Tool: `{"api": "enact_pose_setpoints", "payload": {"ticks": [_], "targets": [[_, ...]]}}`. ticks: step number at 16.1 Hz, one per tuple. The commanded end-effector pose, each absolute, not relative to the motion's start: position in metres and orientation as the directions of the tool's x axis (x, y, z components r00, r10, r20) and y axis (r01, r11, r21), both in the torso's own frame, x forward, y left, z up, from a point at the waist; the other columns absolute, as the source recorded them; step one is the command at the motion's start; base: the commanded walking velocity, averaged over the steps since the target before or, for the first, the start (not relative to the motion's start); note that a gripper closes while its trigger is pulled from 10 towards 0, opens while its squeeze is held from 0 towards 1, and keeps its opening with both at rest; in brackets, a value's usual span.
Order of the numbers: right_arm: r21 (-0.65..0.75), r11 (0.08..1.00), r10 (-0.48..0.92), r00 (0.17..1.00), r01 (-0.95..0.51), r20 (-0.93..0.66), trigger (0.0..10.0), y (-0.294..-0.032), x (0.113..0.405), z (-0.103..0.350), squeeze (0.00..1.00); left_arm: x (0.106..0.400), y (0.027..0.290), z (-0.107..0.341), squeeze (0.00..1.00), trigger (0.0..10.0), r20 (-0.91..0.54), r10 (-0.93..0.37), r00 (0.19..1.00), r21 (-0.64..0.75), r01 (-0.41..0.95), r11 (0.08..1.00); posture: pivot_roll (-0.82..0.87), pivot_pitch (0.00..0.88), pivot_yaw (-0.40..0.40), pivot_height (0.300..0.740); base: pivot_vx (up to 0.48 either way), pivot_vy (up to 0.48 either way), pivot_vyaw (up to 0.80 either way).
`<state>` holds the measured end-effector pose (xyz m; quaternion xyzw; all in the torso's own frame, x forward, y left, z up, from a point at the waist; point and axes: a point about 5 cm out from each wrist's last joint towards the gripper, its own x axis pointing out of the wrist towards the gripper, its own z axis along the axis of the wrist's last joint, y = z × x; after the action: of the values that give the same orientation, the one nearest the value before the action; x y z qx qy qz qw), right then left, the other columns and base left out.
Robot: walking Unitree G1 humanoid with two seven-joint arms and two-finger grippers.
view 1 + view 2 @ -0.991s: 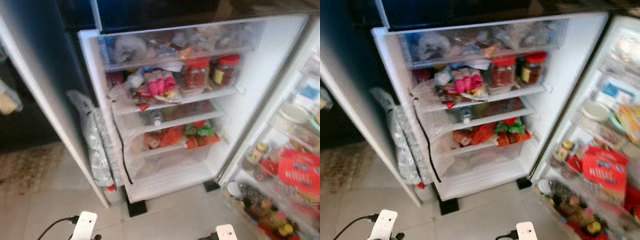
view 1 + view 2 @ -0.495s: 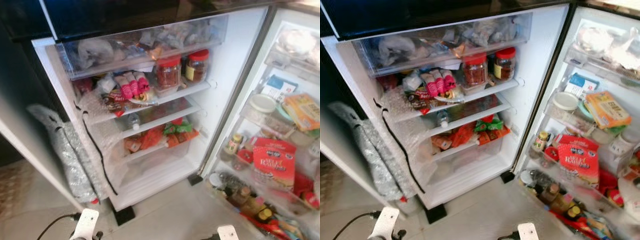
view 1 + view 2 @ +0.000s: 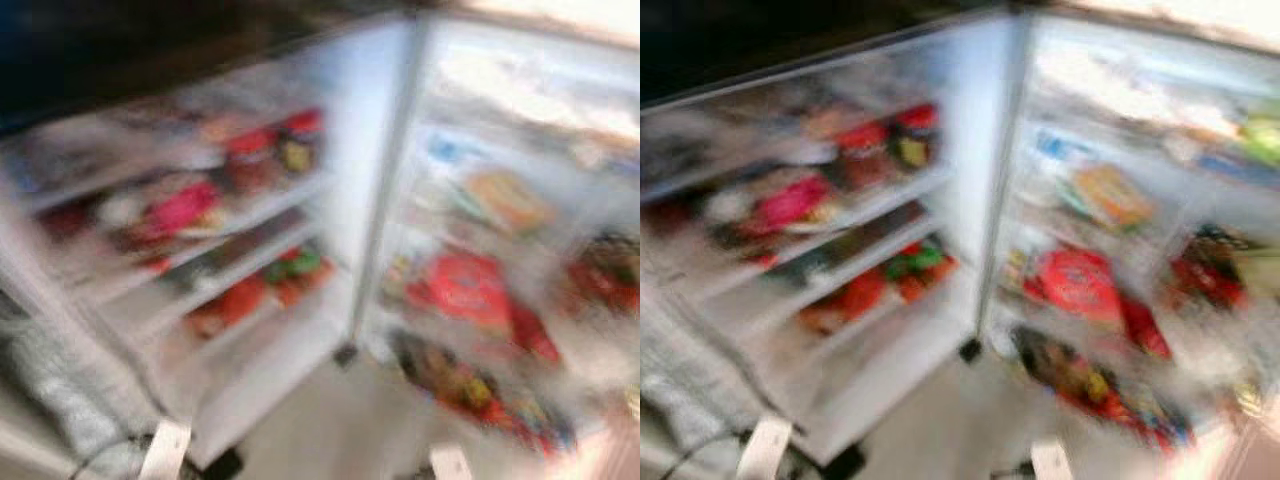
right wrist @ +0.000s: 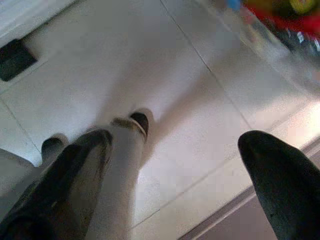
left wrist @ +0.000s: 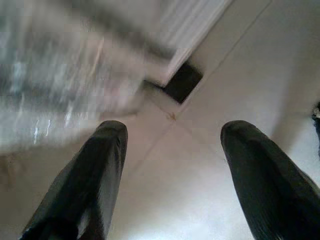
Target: Restocking fridge
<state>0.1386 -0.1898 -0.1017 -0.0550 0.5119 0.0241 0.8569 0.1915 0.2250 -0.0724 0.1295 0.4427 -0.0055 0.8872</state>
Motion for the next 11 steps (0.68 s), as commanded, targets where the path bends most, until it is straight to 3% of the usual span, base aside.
{"api": "enact_pose_setpoints", "payload": {"ticks": [1,9,11], "targets": [[-0.068,0.993,-0.018,0.464,-0.092,-0.886,10.0,-0.1894,0.1364,-0.1027,0.0,0.1837,0.226,-0.0762,0.0,10.0,-0.803,0.106,0.586,0.233,0.145,0.962,-0.12,0.0,0.034,0.74,0.0,0.0,-0.74],[-0.073,0.993,-0.021,0.464,-0.094,-0.886,10.0,-0.1907,0.1367,-0.1024,0.0,0.1844,0.2238,-0.0765,0.0,10.0,-0.805,0.099,0.585,0.225,0.147,0.963,-0.12,0.0,0.031,0.74,0.0,0.0,-0.74],[-0.073,0.993,-0.021,0.47,-0.092,-0.882,10.0,-0.191,0.1371,-0.1021,0.0,0.1842,0.2235,-0.0766,0.0,10.0,-0.805,0.098,0.585,0.226,0.149,0.963,-0.12,0.0,0.029,0.74,0.0,0.0,0.0]]}}
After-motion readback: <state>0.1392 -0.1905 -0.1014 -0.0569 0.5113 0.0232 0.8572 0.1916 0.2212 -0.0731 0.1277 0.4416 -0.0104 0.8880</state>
